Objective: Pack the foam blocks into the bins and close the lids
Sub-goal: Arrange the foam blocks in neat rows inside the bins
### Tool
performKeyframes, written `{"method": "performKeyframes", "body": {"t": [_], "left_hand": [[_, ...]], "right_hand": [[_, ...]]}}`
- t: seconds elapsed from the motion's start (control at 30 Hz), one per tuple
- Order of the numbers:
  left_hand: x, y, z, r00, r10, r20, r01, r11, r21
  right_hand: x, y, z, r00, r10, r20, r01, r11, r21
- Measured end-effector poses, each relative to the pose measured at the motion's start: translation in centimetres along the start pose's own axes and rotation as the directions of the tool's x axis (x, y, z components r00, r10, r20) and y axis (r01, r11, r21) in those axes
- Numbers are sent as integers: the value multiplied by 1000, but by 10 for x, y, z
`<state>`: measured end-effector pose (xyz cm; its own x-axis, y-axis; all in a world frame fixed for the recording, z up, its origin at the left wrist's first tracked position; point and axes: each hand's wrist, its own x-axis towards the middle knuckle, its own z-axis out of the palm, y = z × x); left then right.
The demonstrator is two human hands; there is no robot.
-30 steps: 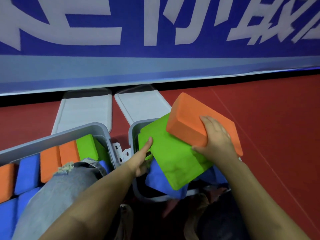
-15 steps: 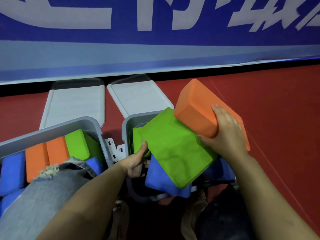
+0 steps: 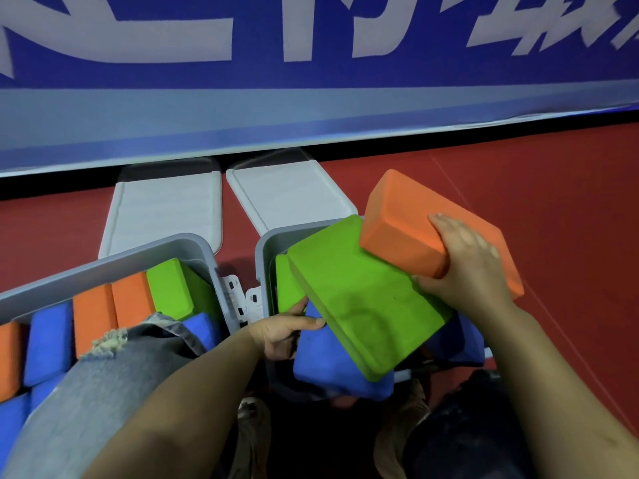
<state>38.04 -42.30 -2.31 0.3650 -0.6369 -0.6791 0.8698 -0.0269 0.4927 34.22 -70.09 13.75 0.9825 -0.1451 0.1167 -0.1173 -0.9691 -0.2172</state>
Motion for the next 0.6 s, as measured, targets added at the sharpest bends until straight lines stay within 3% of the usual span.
{"method": "performKeyframes", "body": {"t": [0.17, 0.27, 0.37, 0.5, 0.6], "left_hand": [[-17, 41, -3, 984, 174, -44, -174, 985, 7], [-33, 83, 0, 928, 341, -151, -329, 939, 97], [-45, 121, -3, 861, 418, -289, -391, 908, 148], [-55, 138, -15, 838, 346, -422, -262, 934, 245], [-56, 130, -25, 737, 349, -579, -136, 915, 379]], "right_hand": [[7, -9, 1, 990, -27, -136, 34, 998, 47], [18, -33, 1, 958, -88, -272, 114, 990, 80], [32, -61, 11, 929, -196, -314, 221, 974, 45], [55, -84, 48, 976, -159, -147, 172, 982, 79], [56, -78, 86, 997, -26, 68, 22, 997, 69]]}}
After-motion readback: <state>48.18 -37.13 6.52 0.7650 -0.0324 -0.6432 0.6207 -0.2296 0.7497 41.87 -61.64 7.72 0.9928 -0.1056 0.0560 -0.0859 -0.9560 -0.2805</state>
